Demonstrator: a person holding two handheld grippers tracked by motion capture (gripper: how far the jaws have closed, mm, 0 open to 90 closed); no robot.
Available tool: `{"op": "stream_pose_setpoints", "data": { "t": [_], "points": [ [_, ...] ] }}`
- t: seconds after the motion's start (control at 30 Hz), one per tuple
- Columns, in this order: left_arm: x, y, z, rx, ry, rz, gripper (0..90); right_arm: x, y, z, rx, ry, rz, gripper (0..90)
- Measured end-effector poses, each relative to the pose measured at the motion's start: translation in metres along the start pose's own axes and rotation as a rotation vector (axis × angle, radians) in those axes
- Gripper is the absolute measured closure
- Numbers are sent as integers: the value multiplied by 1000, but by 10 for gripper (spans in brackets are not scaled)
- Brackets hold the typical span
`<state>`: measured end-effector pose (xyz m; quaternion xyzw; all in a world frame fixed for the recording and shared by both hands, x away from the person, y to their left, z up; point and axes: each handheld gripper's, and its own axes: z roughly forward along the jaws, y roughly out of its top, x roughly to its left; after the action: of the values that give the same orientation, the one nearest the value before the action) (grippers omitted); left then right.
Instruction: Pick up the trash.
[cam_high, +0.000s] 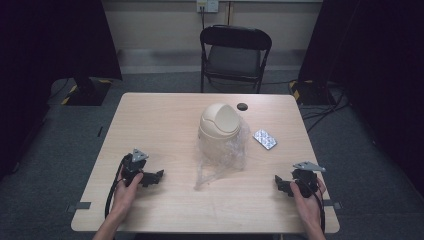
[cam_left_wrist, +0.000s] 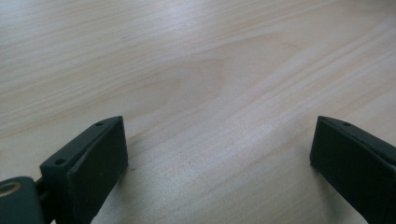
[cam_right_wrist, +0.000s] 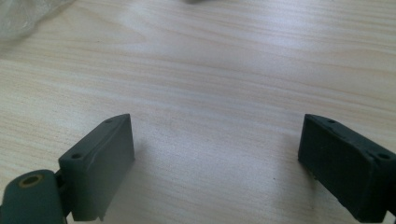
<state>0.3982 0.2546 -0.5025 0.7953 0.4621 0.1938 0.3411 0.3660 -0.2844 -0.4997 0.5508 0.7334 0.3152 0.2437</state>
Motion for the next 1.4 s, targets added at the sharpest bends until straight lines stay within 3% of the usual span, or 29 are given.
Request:
{"op": "stream_pose_setpoints", "data": {
  "t": [0.07, 0.33, 0.47, 0.77, 1.03, 1.4],
  "points": [
    [2, 0, -1, 3, -6, 22, 36, 0, 0, 0, 1, 4, -3, 98],
    [2, 0, -1, 3, -5, 21, 36, 2, 1, 1, -2, 20, -20, 120],
    [2, 0, -1, 3, -5, 20, 36, 2, 3, -3, -3, 67, -5, 139],
    [4, -1, 0, 10, -4, 14, 3, 9, 12, -7, -18, 110, -31, 144],
    [4, -1, 0, 10, -3, 14, 3, 24, 42, -10, -59, 160, -82, 159],
    [4, -1, 0, 10, -3, 14, 3, 35, 76, -2, -80, 230, -99, 161]
  ]
}}
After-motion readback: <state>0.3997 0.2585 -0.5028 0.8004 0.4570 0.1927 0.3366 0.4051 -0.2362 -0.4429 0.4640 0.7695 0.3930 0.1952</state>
